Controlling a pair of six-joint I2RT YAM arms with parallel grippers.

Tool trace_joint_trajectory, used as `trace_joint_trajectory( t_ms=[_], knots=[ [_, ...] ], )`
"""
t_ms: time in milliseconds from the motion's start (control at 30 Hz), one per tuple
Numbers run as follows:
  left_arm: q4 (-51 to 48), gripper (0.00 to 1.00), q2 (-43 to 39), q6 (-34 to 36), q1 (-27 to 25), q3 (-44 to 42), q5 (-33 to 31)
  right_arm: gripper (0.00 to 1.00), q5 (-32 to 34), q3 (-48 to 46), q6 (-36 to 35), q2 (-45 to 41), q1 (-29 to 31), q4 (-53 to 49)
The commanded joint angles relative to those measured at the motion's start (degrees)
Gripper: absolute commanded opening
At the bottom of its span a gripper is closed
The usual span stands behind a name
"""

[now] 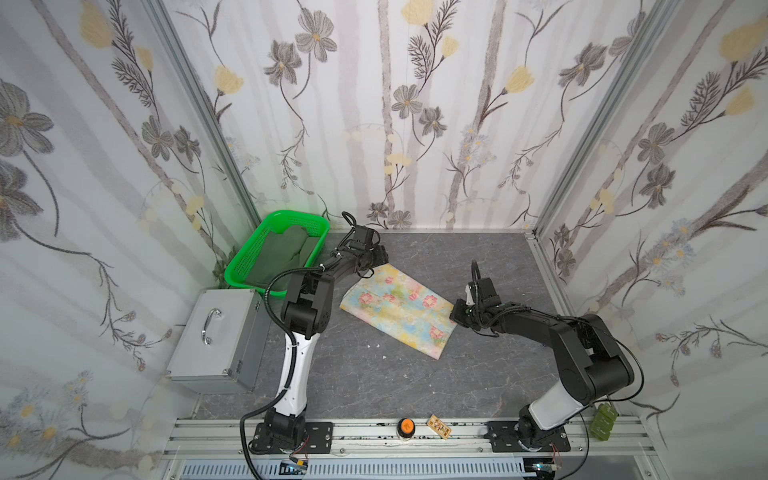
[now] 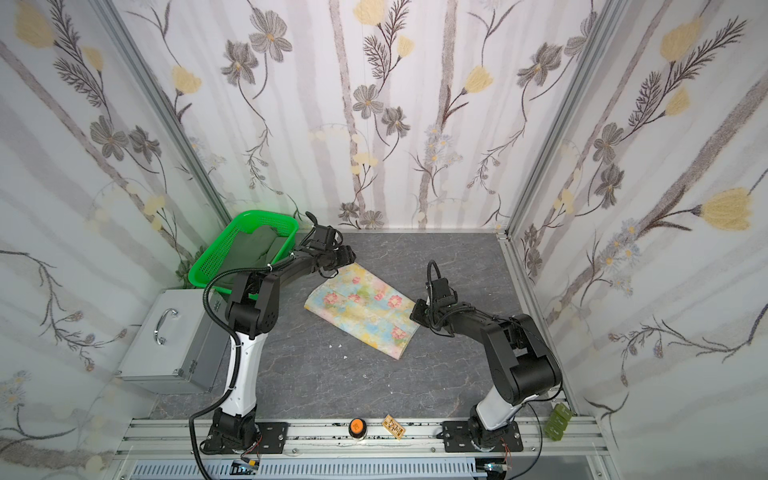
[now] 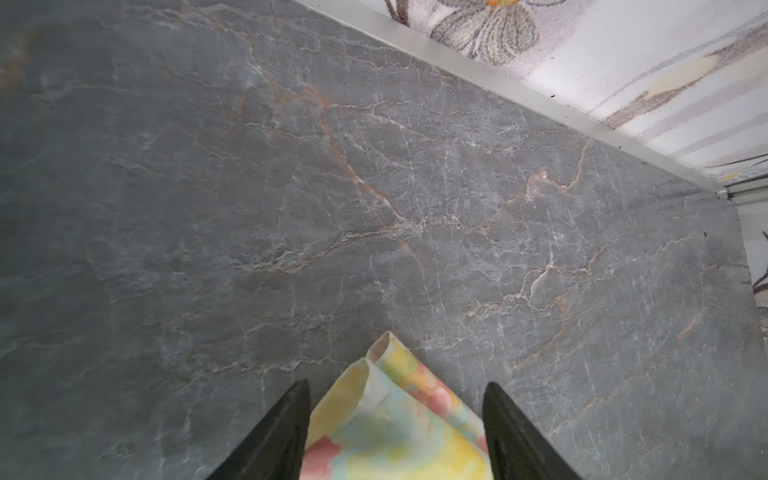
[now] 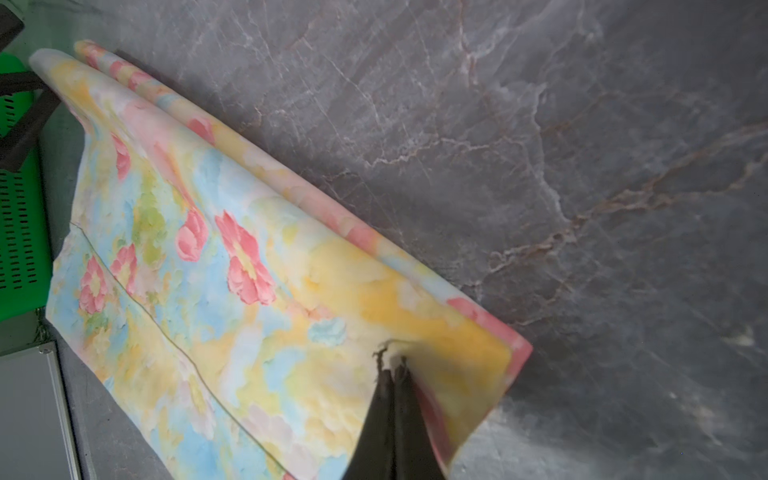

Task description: Fold and stack the skirts

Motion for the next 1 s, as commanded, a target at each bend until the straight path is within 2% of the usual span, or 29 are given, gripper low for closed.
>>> trace_joint_trajectory(
  t_ms=[0, 233, 400, 500, 567, 633, 967],
  knots=[
    [1.6, 0.68, 1.2, -1.4, 0.2, 0.7, 0.6, 0.00, 0.3, -0.2, 1.4, 1.1, 0.0, 1.6],
    [1.6, 0.68, -1.9, 0.0, 0.8, -0.4, -1.8, 0.00, 2.3, -2.6, 1.5, 0.9, -0.1, -0.3],
    [1.6, 0.60, -7.0, 1.0, 1.0, -3.1, -0.8, 0.00, 2.8, -3.1, 1.2, 0.0, -0.6, -0.9],
    [1.7, 0.34, -9.2, 1.6, 0.9, -6.1, 0.6, 0.00, 2.4, -2.8, 1.3, 0.1, -0.7, -0.8],
    [1.7, 0.13, -9.6, 1.5, 0.9, -7.6, 1.4, 0.00, 2.2, -2.5, 1.3, 0.1, -0.7, -0.8],
    [1.7, 0.00, -8.9, 1.4, 0.7, -8.1, 2.4, 0.00, 2.3, -2.2, 1.1, 0.2, -0.7, -0.9],
    [1.9, 0.00, -0.1, -0.5, -0.1, -1.3, 4.0, 0.00, 2.6, -3.8, 1.3, -0.2, -0.8, -1.3]
  ],
)
